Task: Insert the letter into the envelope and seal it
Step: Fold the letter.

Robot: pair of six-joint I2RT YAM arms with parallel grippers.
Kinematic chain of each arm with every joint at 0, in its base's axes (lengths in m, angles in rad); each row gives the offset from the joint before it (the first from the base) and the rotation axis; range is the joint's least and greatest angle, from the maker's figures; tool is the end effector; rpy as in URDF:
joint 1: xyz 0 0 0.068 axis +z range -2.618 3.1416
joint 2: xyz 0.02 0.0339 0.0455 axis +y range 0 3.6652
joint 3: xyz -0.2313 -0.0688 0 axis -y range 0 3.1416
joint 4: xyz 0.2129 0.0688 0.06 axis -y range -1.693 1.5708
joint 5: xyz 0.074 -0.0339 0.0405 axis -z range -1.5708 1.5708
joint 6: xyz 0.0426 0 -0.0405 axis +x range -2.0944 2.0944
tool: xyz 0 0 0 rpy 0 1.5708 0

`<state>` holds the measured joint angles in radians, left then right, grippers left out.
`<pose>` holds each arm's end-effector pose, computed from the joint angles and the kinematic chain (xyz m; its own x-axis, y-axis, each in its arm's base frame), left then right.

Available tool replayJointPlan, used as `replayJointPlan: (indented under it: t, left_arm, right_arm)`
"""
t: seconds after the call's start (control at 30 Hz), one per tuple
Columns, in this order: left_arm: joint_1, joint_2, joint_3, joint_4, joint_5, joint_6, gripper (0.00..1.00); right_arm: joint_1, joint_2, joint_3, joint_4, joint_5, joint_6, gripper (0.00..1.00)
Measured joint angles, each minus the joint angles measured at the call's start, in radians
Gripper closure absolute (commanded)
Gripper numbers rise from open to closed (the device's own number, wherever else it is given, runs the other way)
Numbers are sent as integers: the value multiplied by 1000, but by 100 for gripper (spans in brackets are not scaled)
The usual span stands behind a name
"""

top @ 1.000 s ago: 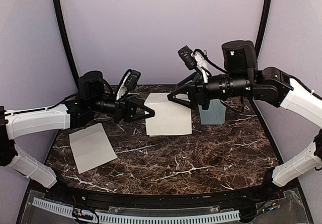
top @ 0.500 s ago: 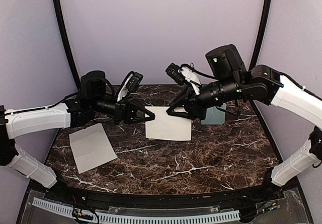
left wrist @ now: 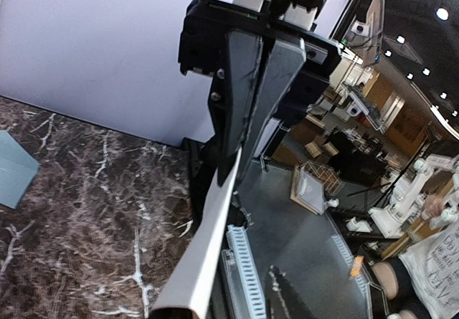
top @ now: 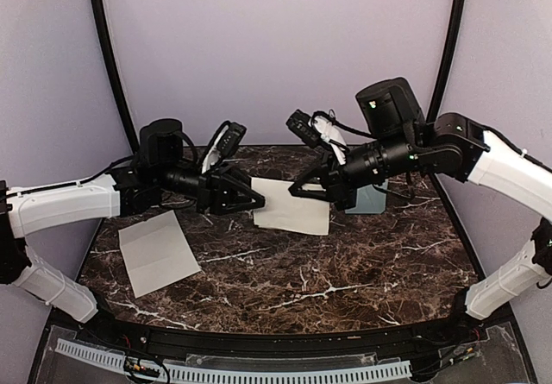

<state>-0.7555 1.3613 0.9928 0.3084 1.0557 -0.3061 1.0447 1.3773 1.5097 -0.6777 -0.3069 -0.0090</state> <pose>0.1834 -0.2237 0.3133 -0.3340 0.1107 -0.9360 0.9118 -0.2136 -0.3506 0.1278 0.2457 0.3686 -0.2519 -0.4508 -0.8563 -0.9564 0.2513 0.1490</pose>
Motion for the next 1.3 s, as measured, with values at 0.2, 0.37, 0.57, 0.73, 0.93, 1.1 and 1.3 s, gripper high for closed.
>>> replayJointPlan:
  t: [0.2, 0.37, 0.57, 0.73, 0.93, 1.1, 1.3]
  left_arm:
    - [-2, -68, -11, -60, -153, 70, 22]
    - [-2, -233, -40, -77, -302, 146, 18]
    - [-13, -198, -5, -103, -297, 203, 18]
    - [-63, -128, -4, -179, -288, 232, 42]
    - [-89, -105, 14, -221, -264, 254, 67]
    - [-89, -103, 17, -222, -251, 255, 80]
    - [-89, -103, 17, -225, -236, 250, 100]
  right_arm:
    - [1, -42, -39, 27, 12, 15, 100]
    - [1, -50, -57, 37, -5, 32, 100]
    - [1, -39, -61, 49, -69, 48, 100]
    - [1, -14, -66, 51, -122, 59, 100]
    - [1, 5, -69, 51, -150, 63, 100]
    - [1, 7, -69, 49, -159, 63, 100]
    - [1, 7, -69, 49, -161, 63, 97]
